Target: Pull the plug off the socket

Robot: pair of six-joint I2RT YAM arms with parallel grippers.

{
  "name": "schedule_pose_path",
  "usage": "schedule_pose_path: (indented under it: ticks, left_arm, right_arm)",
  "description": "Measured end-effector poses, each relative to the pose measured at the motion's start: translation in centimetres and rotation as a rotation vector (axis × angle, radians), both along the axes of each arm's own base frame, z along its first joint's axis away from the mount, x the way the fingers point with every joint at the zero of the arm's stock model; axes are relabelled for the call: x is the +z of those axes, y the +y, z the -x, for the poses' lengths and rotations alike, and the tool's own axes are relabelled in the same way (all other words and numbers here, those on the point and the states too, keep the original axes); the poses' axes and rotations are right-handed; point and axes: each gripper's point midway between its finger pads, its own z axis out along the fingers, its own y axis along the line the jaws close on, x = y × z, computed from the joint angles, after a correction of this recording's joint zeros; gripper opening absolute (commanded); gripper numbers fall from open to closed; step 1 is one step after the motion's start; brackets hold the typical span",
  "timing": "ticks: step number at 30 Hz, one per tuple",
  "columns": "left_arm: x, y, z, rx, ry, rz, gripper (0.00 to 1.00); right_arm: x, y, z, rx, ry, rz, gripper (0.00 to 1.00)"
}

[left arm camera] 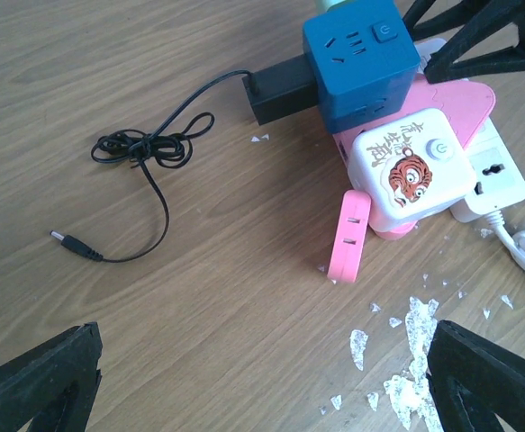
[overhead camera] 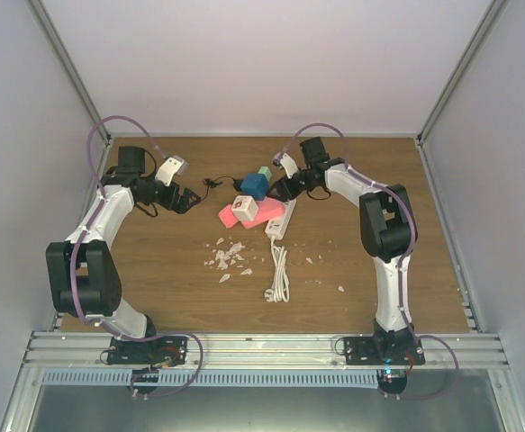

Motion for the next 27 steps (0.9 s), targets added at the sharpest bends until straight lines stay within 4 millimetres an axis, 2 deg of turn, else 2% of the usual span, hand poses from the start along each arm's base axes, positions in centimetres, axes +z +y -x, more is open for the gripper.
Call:
schedule_pose_path:
  ticks: [6, 18, 27]
  left_arm:
    - [0.0, -0.1, 0.0, -0.003, -0.001, 0.002, 0.99]
    - [0.1, -0.2, 0.1, -0.007, -0.001, 0.007, 0.99]
    - [-0.9, -0.3, 0.8, -0.027, 0.01, 0.005, 0.99]
  right_arm:
    - [-2.2, 0.5, 0.5, 0.017, 0.045, 0.0, 0.54]
    - [-2.1, 1.1, 1.5, 0.101, 0.03, -0.022, 0.42]
    - [-2.1, 1.3, 2.7, 0.191, 0.004, -0.034, 0.4]
